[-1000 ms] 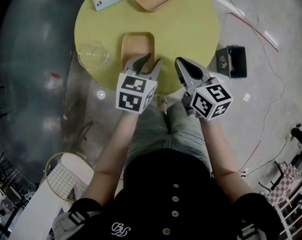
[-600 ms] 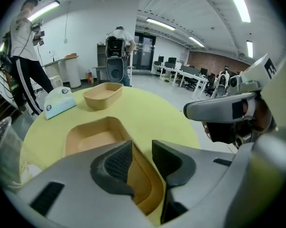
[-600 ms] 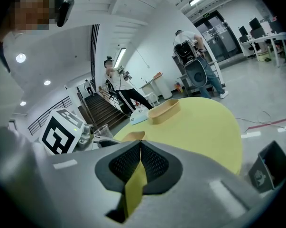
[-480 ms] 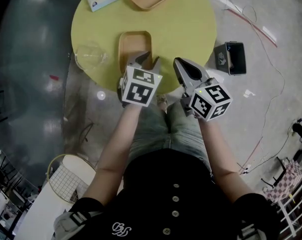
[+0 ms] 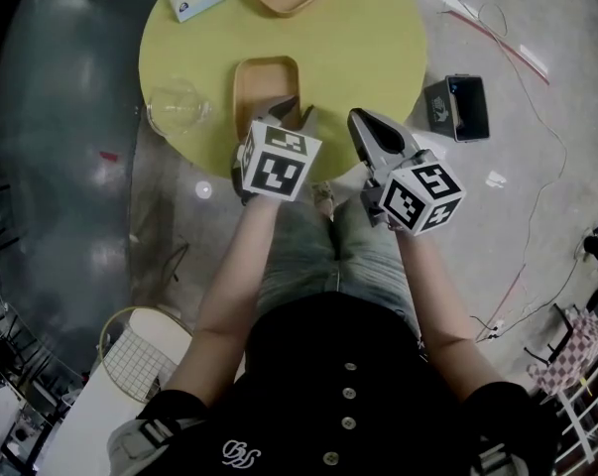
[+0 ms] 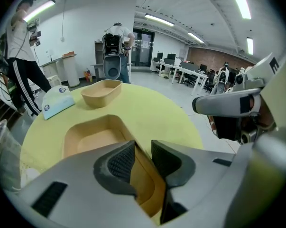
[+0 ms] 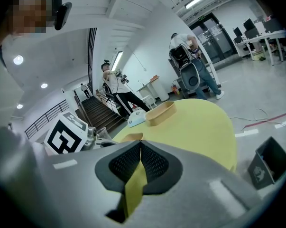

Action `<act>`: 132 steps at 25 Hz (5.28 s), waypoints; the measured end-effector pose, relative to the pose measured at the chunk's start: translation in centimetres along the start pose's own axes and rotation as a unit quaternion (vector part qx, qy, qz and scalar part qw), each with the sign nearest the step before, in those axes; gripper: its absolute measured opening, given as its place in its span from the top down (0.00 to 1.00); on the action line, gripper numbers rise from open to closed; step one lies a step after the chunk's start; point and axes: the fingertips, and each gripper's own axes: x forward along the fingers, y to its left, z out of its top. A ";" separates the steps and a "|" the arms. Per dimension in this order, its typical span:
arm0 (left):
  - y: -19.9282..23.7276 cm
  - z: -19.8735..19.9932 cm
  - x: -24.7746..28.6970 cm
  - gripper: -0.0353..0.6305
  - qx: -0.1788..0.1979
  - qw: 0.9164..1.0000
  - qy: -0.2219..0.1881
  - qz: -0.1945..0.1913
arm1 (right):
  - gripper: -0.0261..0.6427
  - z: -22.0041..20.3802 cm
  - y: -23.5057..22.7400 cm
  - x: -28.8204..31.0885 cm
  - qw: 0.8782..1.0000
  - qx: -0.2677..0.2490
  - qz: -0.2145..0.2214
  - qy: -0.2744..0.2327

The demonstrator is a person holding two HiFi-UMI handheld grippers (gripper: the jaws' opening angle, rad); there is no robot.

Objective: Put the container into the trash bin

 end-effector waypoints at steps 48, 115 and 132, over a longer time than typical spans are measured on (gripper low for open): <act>-23.1 21.2 3.1 0.91 0.042 0.971 -0.197 -0.127 | 0.95 10.2 -19.5 -20.2 0.996 0.008 -0.044 -0.074; -43.7 14.0 39.9 0.89 -0.017 0.979 0.046 -0.200 | 0.96 -5.2 -51.5 -29.9 0.957 0.211 -0.183 -0.073; -43.9 15.7 36.5 0.75 -0.027 0.976 0.011 -0.215 | 0.96 -3.3 -49.6 -31.4 0.962 0.192 -0.176 -0.081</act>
